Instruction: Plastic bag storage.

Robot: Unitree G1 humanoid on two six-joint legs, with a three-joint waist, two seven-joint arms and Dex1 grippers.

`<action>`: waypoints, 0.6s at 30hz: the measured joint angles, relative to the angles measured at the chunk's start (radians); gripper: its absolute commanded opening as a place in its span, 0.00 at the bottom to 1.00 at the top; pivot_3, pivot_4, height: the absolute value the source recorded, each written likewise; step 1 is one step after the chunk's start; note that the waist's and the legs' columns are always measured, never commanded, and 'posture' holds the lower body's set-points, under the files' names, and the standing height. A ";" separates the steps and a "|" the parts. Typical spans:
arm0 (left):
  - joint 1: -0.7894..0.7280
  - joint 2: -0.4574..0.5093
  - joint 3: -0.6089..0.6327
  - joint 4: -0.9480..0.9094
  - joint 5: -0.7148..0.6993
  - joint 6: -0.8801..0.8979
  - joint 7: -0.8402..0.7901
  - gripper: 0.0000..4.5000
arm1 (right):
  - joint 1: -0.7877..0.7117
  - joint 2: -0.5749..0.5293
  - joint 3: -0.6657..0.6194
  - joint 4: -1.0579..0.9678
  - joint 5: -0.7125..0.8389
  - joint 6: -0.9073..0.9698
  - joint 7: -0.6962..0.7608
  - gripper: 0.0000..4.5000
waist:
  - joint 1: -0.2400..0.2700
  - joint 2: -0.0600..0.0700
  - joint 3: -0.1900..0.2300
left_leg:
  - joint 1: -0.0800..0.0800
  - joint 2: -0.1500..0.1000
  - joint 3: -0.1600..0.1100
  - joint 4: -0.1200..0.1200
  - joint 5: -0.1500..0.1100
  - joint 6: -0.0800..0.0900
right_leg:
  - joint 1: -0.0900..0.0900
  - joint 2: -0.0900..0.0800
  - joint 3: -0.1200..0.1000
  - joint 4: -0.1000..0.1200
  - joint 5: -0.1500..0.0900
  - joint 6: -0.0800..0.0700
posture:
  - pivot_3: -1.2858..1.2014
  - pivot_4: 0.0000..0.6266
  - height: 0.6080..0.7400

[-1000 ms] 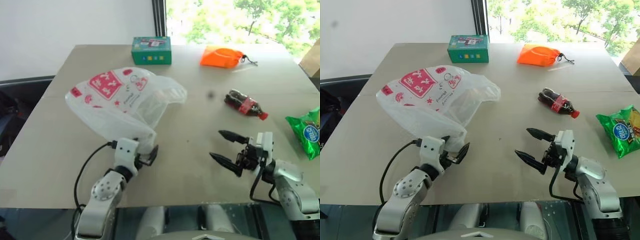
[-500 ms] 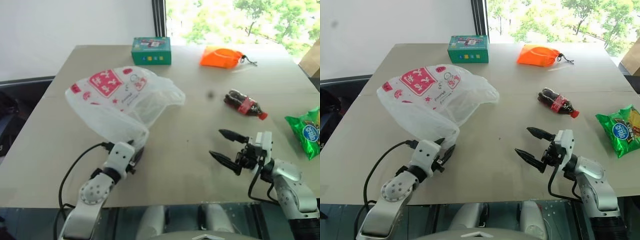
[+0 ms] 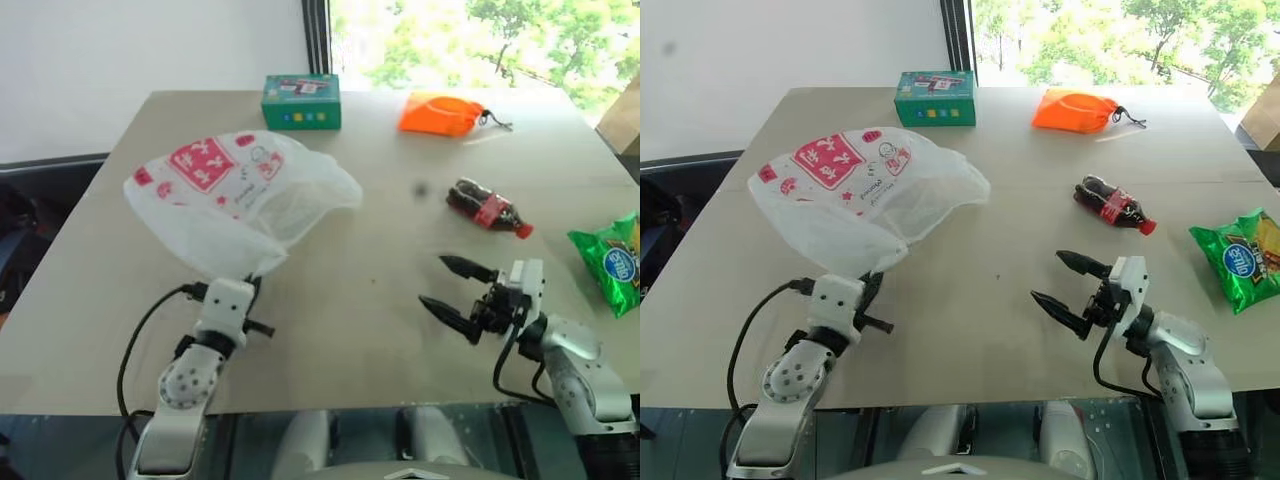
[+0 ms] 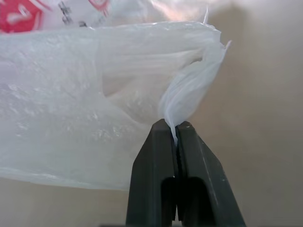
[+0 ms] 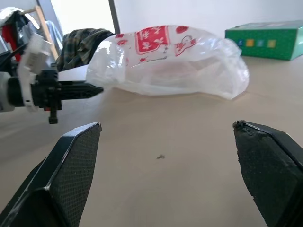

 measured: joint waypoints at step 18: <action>-0.073 -0.039 0.075 0.061 -0.099 -0.176 -0.001 0.01 | -0.617 -0.270 0.078 0.609 -0.486 0.206 -0.229 1.00 | -0.008 0.000 0.000 | -0.003 -0.002 0.004 0.009 0.000 0.000 | 0.000 0.003 0.001 0.002 0.000 0.000 | 0.52 0.24 1.00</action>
